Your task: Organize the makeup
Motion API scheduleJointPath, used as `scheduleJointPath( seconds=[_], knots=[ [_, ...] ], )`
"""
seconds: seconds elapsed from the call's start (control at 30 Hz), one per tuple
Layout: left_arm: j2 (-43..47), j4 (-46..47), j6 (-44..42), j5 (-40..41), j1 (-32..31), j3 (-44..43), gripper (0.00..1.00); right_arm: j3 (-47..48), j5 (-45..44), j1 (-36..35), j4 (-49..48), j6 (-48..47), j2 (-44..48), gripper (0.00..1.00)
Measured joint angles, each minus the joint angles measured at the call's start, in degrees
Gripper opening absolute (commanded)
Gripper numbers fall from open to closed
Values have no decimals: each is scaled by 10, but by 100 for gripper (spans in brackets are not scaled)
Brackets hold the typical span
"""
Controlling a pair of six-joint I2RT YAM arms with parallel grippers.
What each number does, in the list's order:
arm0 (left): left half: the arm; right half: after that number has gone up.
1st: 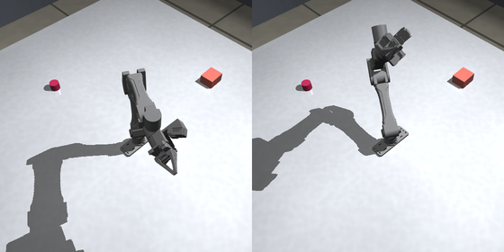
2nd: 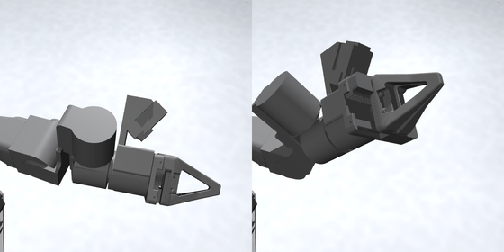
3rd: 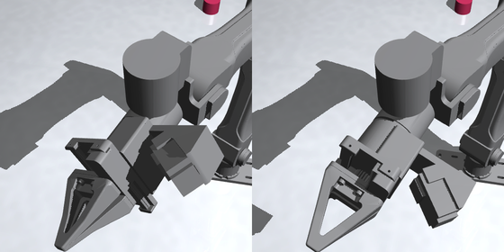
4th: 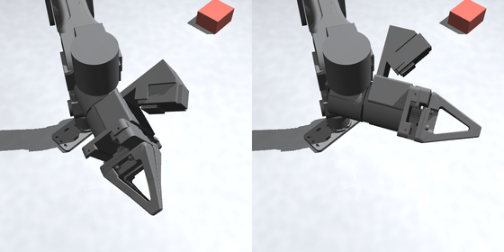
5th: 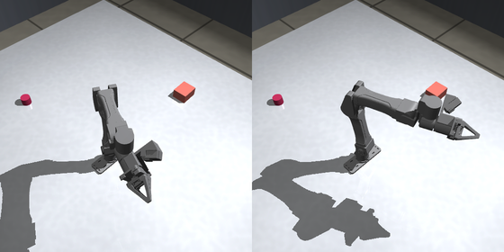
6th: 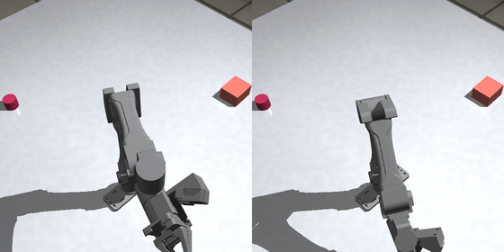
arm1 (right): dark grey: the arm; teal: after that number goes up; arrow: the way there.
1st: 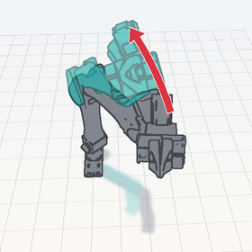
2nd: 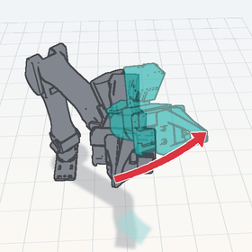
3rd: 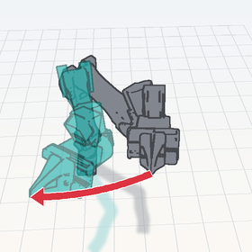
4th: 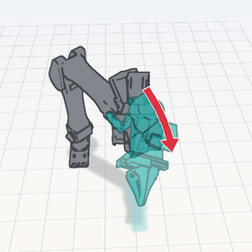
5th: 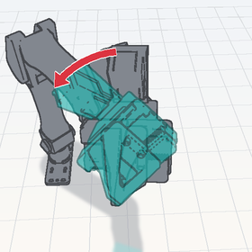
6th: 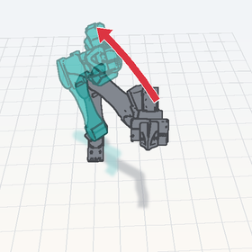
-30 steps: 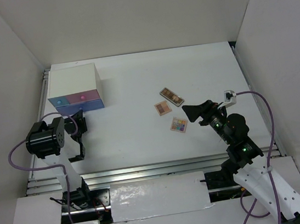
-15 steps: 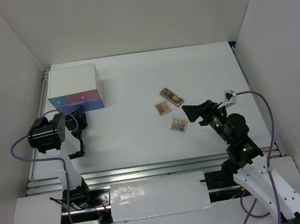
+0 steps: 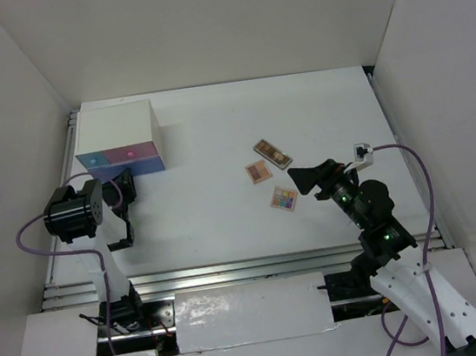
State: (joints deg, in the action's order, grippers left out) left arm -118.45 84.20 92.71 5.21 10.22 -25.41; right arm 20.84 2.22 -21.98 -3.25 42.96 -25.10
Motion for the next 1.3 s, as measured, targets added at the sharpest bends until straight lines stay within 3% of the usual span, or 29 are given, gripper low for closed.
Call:
scheduleJointPath(
  seconds=[0.37, 1.07, 1.3],
  knots=[
    [0, -1, -22, -13, 8, -15, 13, -6, 2, 0, -3, 0, -2, 100],
    [2, 80, -21, -12, 11, 89, 8, -6, 4, 0, -6, 0, -2, 100],
    [4, 81, -17, -26, 17, 84, 5, -6, 6, 0, -6, 0, -2, 100]
  ],
)
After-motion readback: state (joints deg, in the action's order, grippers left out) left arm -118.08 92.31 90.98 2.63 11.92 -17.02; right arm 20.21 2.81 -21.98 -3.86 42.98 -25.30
